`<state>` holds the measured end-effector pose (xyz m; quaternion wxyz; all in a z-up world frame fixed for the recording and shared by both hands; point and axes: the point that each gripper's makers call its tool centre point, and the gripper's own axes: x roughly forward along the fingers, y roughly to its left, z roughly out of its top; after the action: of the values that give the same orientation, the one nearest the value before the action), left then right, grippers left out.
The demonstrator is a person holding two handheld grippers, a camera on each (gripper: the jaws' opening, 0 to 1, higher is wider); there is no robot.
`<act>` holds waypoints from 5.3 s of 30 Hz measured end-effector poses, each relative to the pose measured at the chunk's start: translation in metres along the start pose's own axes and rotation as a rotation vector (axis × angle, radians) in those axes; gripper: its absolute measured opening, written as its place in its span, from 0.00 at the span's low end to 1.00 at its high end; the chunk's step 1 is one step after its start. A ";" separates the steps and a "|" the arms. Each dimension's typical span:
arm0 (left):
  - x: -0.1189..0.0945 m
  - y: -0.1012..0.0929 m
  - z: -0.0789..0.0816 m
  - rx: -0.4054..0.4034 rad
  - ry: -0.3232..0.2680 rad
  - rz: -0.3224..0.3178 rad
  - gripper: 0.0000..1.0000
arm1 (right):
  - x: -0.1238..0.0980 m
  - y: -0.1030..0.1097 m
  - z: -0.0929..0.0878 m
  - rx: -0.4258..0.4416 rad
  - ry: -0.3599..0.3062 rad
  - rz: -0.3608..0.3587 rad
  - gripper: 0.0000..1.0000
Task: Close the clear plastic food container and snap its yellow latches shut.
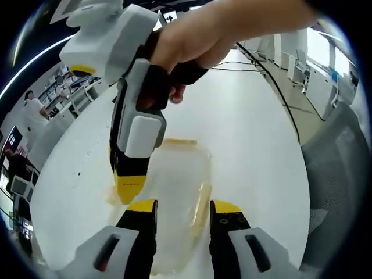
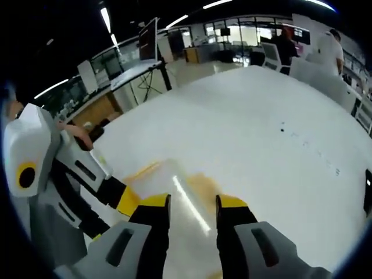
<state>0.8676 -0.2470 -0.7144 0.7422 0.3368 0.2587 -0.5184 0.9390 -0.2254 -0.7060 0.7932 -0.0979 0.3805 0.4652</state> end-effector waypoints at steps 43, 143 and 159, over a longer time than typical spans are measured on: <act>0.005 -0.002 -0.002 0.191 0.080 -0.015 0.29 | 0.014 0.002 -0.009 -0.318 0.391 0.362 0.29; -0.027 0.011 -0.011 0.139 0.111 0.170 0.30 | -0.023 0.016 -0.013 -0.258 0.265 0.152 0.41; -0.050 0.034 -0.027 -0.173 -0.003 0.265 0.29 | -0.040 0.025 -0.020 -0.172 0.103 0.043 0.40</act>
<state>0.8825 -0.1884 -0.6865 0.8307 0.3021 0.2548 -0.3921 0.8974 -0.2483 -0.6868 0.7511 -0.1813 0.3814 0.5075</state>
